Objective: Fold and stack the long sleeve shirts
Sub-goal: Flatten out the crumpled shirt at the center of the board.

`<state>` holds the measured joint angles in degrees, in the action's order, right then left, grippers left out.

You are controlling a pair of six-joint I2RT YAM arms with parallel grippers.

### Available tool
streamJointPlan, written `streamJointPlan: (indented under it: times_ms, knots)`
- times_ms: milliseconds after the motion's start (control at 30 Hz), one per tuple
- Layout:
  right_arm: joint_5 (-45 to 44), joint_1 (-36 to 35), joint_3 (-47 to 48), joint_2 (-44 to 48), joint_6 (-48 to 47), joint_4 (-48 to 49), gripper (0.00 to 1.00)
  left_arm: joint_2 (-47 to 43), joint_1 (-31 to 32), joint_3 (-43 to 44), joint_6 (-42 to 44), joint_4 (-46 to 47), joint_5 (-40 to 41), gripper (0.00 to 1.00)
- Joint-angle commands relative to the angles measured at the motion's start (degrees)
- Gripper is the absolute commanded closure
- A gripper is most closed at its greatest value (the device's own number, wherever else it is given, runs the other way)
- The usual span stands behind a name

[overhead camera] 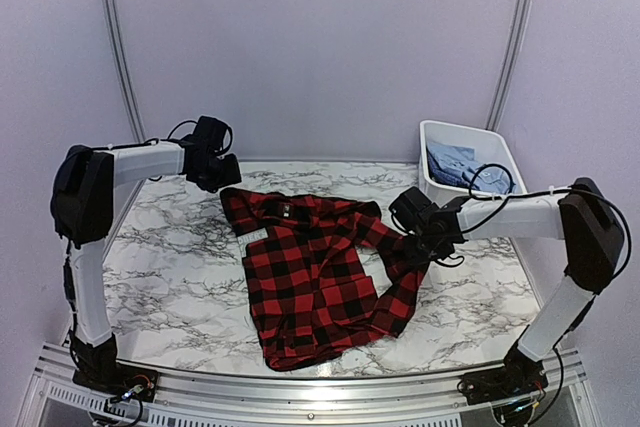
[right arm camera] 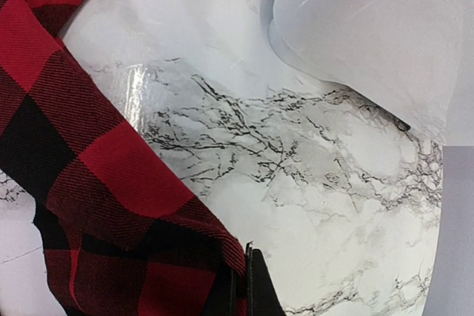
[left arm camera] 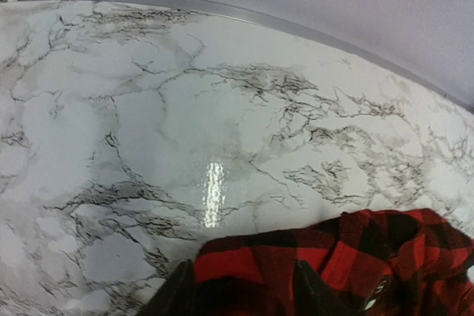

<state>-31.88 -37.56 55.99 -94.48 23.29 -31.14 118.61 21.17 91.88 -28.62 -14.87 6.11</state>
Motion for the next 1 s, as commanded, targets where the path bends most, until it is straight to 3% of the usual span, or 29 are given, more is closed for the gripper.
streamJointPlan:
  times_ms: [0,167,433,633,767,967]
  knots:
    - [-1.6,2.6,-1.3,2.4,-0.5,-1.2,1.0,-4.5,0.2,-0.4,-0.4,-3.5,-3.3,0.45]
    - [-0.9,3.3,-3.3,4.5,-0.3,-1.5,1.0,-13.7,1.5,-13.0,-4.7,-2.9,-7.3,0.39]
    - [-1.4,4.1,-6.6,7.3,-0.6,-1.9,0.99,-27.3,10.2,-33.7,-10.8,0.4,-9.5,0.34]
    - [-1.7,5.1,-7.8,10.0,0.9,-3.6,0.98,-31.6,17.5,-40.6,-16.2,2.3,-10.1,0.36]
    - [-0.9,5.3,-7.9,12.0,2.3,-4.2,0.97,-33.7,21.8,-43.9,-18.5,2.3,-11.2,0.44]
    - [2.8,3.4,-6.9,16.4,2.4,-3.5,0.76,-37.7,28.0,-51.1,-23.2,2.3,-11.4,0.52]
